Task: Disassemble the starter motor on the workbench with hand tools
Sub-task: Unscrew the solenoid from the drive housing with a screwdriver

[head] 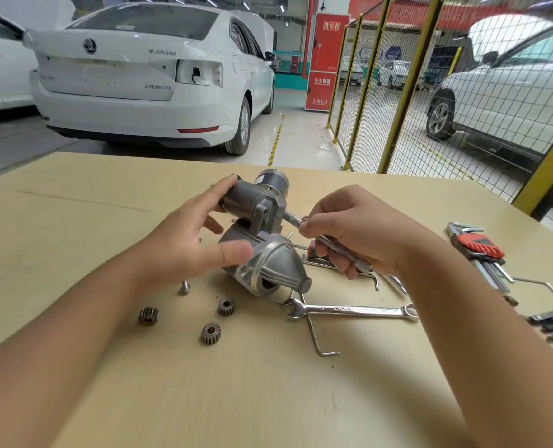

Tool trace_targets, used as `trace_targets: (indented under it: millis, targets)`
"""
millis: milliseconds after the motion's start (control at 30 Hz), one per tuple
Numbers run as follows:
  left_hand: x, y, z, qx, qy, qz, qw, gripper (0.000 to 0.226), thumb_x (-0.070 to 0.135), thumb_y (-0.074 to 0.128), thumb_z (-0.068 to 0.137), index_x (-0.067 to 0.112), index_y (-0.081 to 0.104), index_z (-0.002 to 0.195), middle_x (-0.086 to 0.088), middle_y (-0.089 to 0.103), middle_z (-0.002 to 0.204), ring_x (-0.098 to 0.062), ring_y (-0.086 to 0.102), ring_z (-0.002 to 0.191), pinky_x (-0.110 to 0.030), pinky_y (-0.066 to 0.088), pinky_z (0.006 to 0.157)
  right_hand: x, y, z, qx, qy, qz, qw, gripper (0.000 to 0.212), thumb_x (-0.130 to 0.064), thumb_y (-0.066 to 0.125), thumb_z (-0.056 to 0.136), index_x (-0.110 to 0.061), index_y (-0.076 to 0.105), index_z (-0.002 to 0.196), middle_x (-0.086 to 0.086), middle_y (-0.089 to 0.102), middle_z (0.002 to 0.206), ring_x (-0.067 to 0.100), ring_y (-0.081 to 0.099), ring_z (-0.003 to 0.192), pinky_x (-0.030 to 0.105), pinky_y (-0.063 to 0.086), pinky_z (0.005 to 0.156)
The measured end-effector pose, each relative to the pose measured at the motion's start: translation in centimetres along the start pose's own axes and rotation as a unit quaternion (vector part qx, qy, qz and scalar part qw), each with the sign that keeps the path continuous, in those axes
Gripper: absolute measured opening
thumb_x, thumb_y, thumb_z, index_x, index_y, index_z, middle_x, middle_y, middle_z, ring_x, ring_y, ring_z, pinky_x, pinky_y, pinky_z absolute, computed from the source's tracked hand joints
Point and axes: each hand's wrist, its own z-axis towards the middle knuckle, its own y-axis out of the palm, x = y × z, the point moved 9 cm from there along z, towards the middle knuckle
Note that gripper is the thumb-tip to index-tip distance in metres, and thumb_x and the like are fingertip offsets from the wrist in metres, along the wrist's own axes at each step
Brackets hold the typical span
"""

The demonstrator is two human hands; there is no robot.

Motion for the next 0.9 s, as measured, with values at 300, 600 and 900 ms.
trace_targets:
  millis: [300, 600, 900]
  targets:
    - [0.1, 1.3, -0.3, -0.047, -0.006, -0.042, 0.998, 0.127, 0.057, 0.078, 0.050, 0.056, 0.012, 0.158, 0.034, 0.043, 0.148, 0.007, 0.054, 0.122, -0.003, 0.041, 0.080, 1.2, 0.8, 0.5, -0.029, 0.042, 0.077, 0.996, 0.024, -0.007, 0.062, 0.087, 0.016, 0.062, 0.087, 0.017, 0.059, 0.061, 0.016, 0.038, 0.034, 0.018, 0.032, 0.037]
    - [-0.1, 1.6, -0.5, -0.061, -0.017, -0.086, 0.994, 0.109, 0.036, 0.072, 0.060, 0.068, 0.021, 0.151, 0.050, 0.049, 0.134, 0.018, 0.050, 0.124, -0.017, 0.043, 0.092, 2.4, 2.3, 0.5, -0.075, 0.131, 0.275, 0.949, 0.016, -0.015, 0.053, 0.092, -0.006, 0.057, 0.079, 0.004, 0.051, 0.058, 0.006, 0.032, 0.030, 0.013, 0.024, 0.030]
    - [-0.6, 1.7, -0.2, -0.040, 0.000, -0.075, 0.996, 0.107, 0.016, 0.073, 0.071, 0.052, 0.023, 0.159, 0.013, 0.070, 0.129, -0.003, 0.065, 0.115, -0.009, 0.048, 0.081, 2.0, 2.8, 0.2, -0.063, 0.118, 0.226, 0.965, 0.017, -0.011, 0.057, 0.093, 0.004, 0.064, 0.091, 0.017, 0.065, 0.065, 0.011, 0.046, 0.033, 0.018, 0.038, 0.032]
